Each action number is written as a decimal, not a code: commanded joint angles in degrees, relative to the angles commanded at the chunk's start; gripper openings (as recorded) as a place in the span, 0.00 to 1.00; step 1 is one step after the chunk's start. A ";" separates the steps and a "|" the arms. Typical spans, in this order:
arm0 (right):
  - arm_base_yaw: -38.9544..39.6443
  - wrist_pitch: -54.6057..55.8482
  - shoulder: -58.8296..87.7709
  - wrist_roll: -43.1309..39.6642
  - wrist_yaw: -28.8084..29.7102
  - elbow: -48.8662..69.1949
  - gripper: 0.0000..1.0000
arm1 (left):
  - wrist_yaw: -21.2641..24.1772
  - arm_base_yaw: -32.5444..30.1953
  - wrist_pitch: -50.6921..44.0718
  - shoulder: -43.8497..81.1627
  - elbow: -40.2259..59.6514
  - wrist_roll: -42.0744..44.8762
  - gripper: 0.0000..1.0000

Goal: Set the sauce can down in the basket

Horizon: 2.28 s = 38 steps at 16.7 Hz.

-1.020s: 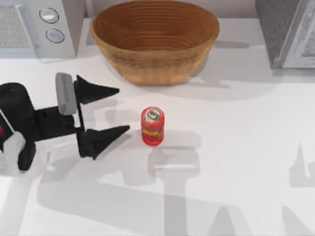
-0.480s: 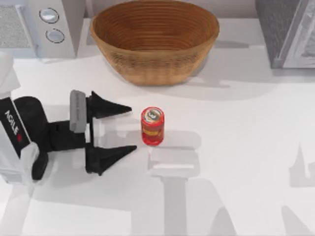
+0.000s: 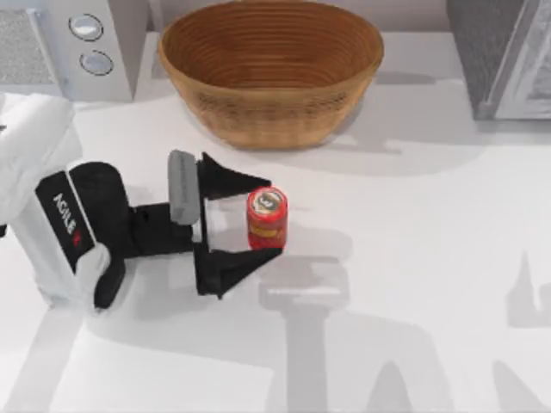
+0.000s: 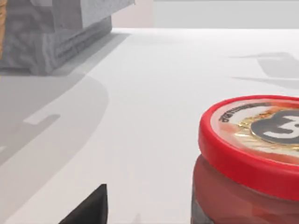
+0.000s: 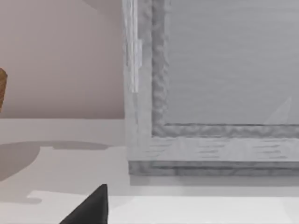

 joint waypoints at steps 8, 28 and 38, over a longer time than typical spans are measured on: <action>0.00 0.00 0.00 0.00 0.00 0.00 1.00 | -3.32 -3.31 -0.92 0.63 1.85 -0.28 0.92; 0.00 0.00 0.00 0.00 0.00 0.00 1.00 | -3.32 -3.31 -0.92 0.63 1.85 -0.28 0.00; 0.00 0.00 0.00 0.00 0.00 0.00 1.00 | 4.13 4.74 -6.64 -18.68 -14.53 2.39 0.00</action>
